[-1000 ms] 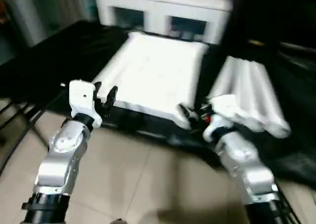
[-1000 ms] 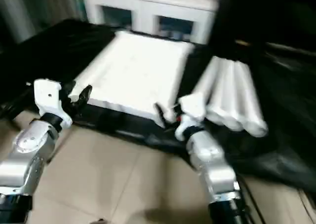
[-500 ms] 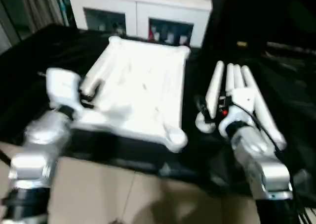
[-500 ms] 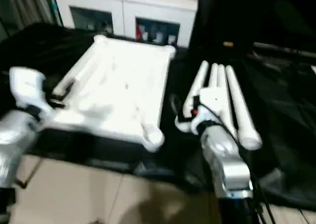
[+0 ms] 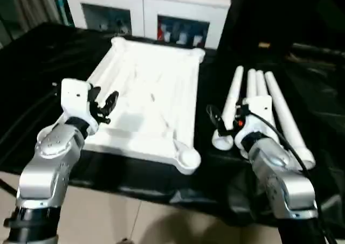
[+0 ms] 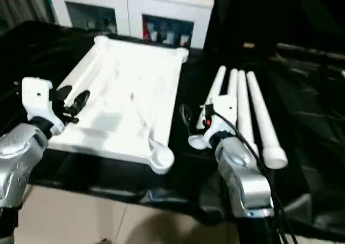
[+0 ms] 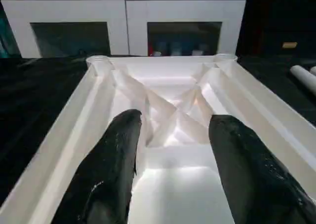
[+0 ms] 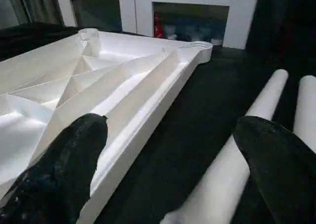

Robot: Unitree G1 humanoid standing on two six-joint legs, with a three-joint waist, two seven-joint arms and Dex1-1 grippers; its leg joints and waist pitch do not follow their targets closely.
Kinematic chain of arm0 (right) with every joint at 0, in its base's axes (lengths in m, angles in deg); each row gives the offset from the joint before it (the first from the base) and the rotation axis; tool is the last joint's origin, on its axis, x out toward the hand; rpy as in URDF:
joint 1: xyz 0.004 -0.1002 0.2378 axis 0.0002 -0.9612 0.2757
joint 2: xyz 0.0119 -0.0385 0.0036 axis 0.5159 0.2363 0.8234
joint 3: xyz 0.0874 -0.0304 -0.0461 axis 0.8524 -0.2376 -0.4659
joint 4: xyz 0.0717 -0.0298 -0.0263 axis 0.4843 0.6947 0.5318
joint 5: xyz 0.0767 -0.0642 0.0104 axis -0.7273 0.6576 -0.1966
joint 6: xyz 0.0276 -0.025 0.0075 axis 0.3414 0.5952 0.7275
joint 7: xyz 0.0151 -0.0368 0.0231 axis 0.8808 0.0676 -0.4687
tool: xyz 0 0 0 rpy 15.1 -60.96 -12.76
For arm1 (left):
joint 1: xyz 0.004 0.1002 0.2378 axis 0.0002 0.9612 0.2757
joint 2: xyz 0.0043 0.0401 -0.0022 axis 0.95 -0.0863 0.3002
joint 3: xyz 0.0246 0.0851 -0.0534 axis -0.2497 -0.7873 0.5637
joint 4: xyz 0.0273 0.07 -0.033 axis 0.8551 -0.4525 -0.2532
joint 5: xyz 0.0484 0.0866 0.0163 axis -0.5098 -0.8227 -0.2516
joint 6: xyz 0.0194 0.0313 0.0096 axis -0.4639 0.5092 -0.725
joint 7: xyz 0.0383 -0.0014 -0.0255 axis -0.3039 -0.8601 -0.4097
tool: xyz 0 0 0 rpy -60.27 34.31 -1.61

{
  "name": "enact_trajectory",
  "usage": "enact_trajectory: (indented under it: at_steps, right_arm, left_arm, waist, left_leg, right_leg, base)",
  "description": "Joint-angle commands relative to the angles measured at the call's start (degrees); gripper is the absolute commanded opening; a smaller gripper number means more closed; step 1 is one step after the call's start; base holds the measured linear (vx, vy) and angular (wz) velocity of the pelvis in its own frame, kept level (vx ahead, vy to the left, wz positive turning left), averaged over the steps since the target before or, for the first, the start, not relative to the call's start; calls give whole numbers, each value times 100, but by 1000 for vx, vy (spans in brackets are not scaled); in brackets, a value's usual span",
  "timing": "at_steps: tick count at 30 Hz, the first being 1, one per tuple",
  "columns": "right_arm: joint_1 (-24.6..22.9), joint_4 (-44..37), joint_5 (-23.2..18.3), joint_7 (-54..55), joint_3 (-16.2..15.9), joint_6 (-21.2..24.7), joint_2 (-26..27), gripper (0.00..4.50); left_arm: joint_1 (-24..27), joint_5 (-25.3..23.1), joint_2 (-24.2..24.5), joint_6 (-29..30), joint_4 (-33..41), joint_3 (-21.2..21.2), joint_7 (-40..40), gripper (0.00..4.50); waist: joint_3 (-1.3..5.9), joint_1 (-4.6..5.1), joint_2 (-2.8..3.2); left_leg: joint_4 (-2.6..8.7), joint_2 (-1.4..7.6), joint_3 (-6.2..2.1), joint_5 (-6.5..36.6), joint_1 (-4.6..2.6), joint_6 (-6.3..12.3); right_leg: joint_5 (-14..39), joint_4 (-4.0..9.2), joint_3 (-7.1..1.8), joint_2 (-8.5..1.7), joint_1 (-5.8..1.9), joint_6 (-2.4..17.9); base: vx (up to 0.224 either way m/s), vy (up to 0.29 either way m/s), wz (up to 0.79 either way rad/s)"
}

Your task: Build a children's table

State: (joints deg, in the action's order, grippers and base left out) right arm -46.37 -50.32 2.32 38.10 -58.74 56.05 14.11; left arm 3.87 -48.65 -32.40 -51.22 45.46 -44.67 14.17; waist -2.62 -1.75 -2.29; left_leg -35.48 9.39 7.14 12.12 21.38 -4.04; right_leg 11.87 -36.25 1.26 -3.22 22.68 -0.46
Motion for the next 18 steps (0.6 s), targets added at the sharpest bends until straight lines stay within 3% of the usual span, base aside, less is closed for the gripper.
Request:
enact_trajectory:
  at_steps: [1,2,3,4,5,6,7,8,9,10,11,12,13,14,15,16,17,18]
  right_arm:
    - [-70,-109,-25,105,154,116,18,450]
    - [-80,-112,-15,147,181,156,25,450]
    - [-73,-128,-10,165,202,197,16,450]
    - [-73,-134,-8,167,206,211,12,450]
    - [-73,-142,-6,169,211,226,6,450]
    - [-73,-169,39,187,210,273,-12,450]
    - [-69,-193,77,200,206,301,-30,450]
    - [-69,-193,77,200,206,301,-30,450]
    - [-65,-212,98,214,203,328,-45,450]
    - [-56,-287,62,166,170,393,-65,450]
    - [-56,-287,62,166,170,393,-65,450]
    - [-56,-318,52,128,136,415,-85,450]
    - [-60,-346,53,84,89,430,-117,450]
    - [-60,-346,53,84,89,430,-117,450]
    - [-64,-357,60,63,61,439,-140,450]
    - [-63,-361,60,60,57,444,-144,450]
    - [-61,-368,61,55,49,454,-153,450]
    - [-10,-369,-43,-135,4,509,-225,450]
  left_arm:
    - [8,-61,-113,-92,-7,-94,-30,255]
    - [10,-84,-176,-150,-50,-133,-36,255]
    - [-3,-96,-218,-180,-71,-172,-40,255]
    - [-5,-107,-239,-226,-86,-197,-32,255]
    - [-7,-119,-262,-277,-102,-226,-21,255]
    - [-19,-160,-328,-373,-157,-271,-71,255]
    - [-36,-269,-372,-533,-231,-325,-155,255]
    - [-36,-269,-372,-533,-231,-325,-155,255]
    - [-49,-348,-400,-643,-283,-359,-216,255]
    - [-55,-422,-431,-652,-341,-420,-275,255]
    - [-55,-422,-431,-652,-341,-420,-275,255]
    - [-51,-421,-440,-634,-336,-426,-283,255]
    - [-42,-452,-458,-626,-306,-426,-296,255]
    - [-42,-452,-458,-626,-306,-426,-296,255]
    - [-22,-384,-517,-588,-266,-375,-287,255]
    - [-19,-368,-530,-577,-256,-364,-284,255]
    - [-12,-330,-559,-551,-233,-336,-278,255]
    - [71,-471,-456,-386,-129,-442,-223,255]
  waist:
    - [243,55,107]
    - [220,35,-1]
    - [201,-65,-26]
    - [231,-153,-110]
    - [199,-223,-110]
    - [206,-298,-176]
    - [199,-279,-155]
    - [203,-196,-122]
    - [304,24,92]
    - [298,230,212]
    - [325,229,262]
    - [351,313,283]
    - [327,386,337]
    - [329,389,374]
    - [356,452,341]
    - [456,435,295]
    - [467,417,272]
    - [477,362,224]
  left_leg:
    - [277,215,306,1753,-329,-433]
    - [187,155,360,2010,-368,-488]
    - [89,143,412,2139,-346,-397]
    - [-28,82,361,1845,-217,-110]
    - [-142,55,283,1659,-143,54]
    - [-354,-17,156,1390,-32,240]
    - [-347,-46,-16,1220,3,265]
    - [-183,-52,-36,1203,-73,210]
    - [320,62,16,1325,-488,147]
    - [643,243,-279,1495,-285,715]
    - [686,356,-330,1338,-236,485]
    - [648,513,-408,847,-273,-36]
    - [714,793,-579,210,-283,-418]
    - [737,910,-620,13,-318,-448]
    - [752,1123,-782,-466,-351,-73]
    - [581,1104,-771,-1191,-479,595]
    - [518,1001,-698,-1457,-443,985]
    - [417,769,-543,-1724,-289,1590]
  right_leg:
    - [2410,731,-490,-227,71,572]
    - [3034,755,-535,-202,112,410]
    - [4006,889,-829,-272,122,147]
    - [4383,938,-1183,-400,-67,-11]
    - [4614,1017,-1406,-540,-138,-70]
    - [4872,1086,-1756,-608,-211,-177]
    - [4738,1082,-1890,-476,-218,-109]
    - [4431,1033,-1763,-219,-105,-67]
    - [2916,636,-1150,400,274,-46]
    - [1063,28,-418,334,225,413]
    - [471,-70,-284,228,164,509]
    - [-283,-28,-143,75,58,588]
    - [-201,-69,-30,-9,55,506]
    - [60,-129,23,-35,91,405]
    - [526,-257,64,-129,113,195]
    - [580,-293,54,-196,190,159]
    - [472,-246,21,-230,155,199]
    - [11,-45,-86,-335,37,482]
  base:
    - [-63,-34,1]
    - [-107,7,-22]
    - [-93,39,-48]
    - [-93,39,-48]
    - [-11,91,-56]
    - [-23,156,-62]
    - [-23,156,-62]
    - [-59,203,-62]
    - [-95,217,-47]
    - [-95,217,-47]
    - [-97,219,-11]
    - [-49,190,4]
    - [-49,190,4]
    - [-29,97,-1]
    - [0,0,0]
    - [0,0,0]
    - [-71,-26,3]
    - [-105,-75,1]
